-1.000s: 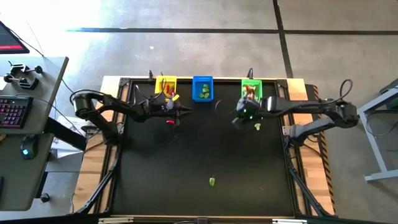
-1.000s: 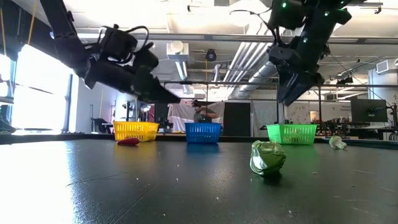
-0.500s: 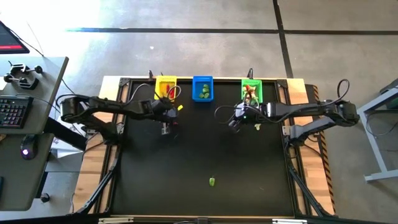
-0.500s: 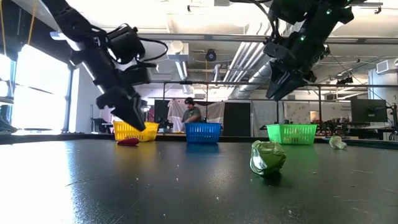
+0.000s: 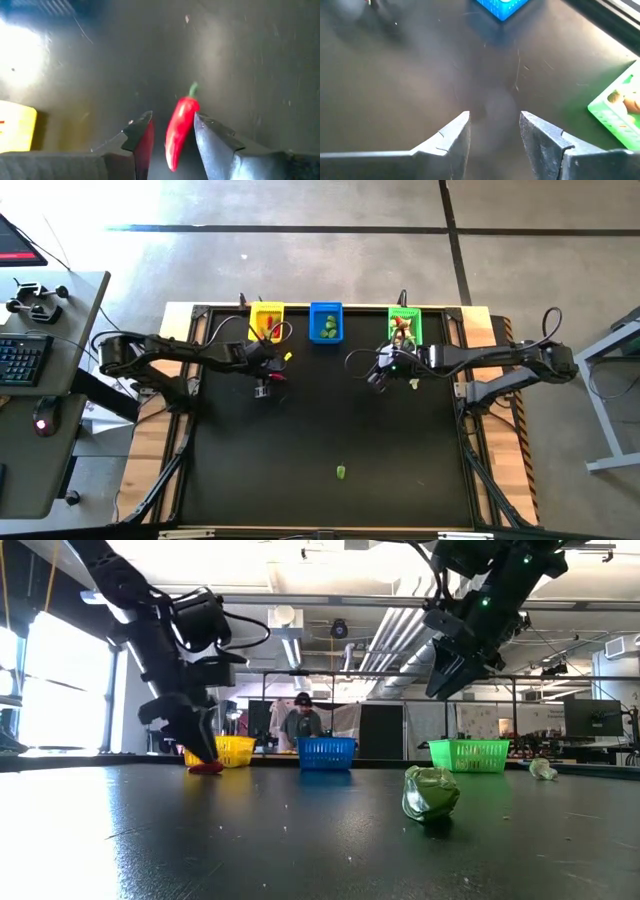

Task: Sort produce into baskets
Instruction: Put the red chili pepper into the yellow bin

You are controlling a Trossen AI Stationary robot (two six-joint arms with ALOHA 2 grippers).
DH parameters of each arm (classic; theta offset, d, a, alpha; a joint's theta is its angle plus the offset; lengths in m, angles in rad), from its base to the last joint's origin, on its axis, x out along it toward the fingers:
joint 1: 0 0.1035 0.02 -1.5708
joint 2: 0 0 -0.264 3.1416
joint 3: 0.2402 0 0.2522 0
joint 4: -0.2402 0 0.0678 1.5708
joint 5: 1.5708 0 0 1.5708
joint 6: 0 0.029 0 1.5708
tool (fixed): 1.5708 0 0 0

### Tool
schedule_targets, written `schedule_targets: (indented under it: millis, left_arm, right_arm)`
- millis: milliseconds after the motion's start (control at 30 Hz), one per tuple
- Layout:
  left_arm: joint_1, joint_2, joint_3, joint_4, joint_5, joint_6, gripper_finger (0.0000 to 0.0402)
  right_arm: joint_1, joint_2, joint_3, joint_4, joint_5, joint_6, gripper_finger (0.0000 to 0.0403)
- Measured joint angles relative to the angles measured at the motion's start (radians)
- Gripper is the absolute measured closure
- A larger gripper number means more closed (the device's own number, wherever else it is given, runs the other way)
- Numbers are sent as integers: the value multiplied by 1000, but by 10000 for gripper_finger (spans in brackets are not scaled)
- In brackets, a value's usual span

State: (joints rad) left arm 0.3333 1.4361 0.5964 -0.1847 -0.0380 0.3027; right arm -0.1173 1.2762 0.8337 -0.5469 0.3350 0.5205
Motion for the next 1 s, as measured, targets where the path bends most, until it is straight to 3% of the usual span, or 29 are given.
schedule_targets:
  millis: [433,633,1000]
  left_arm:
    - [-2,0,0,-58,-34,59,311]
    - [-3,8,0,-54,44,84,335]
    - [-3,66,3,-24,52,76,339]
  right_arm:
    - [0,0,0,50,1,-37,242]
    - [0,0,0,56,9,-50,242]
    - [0,0,0,59,20,-51,242]
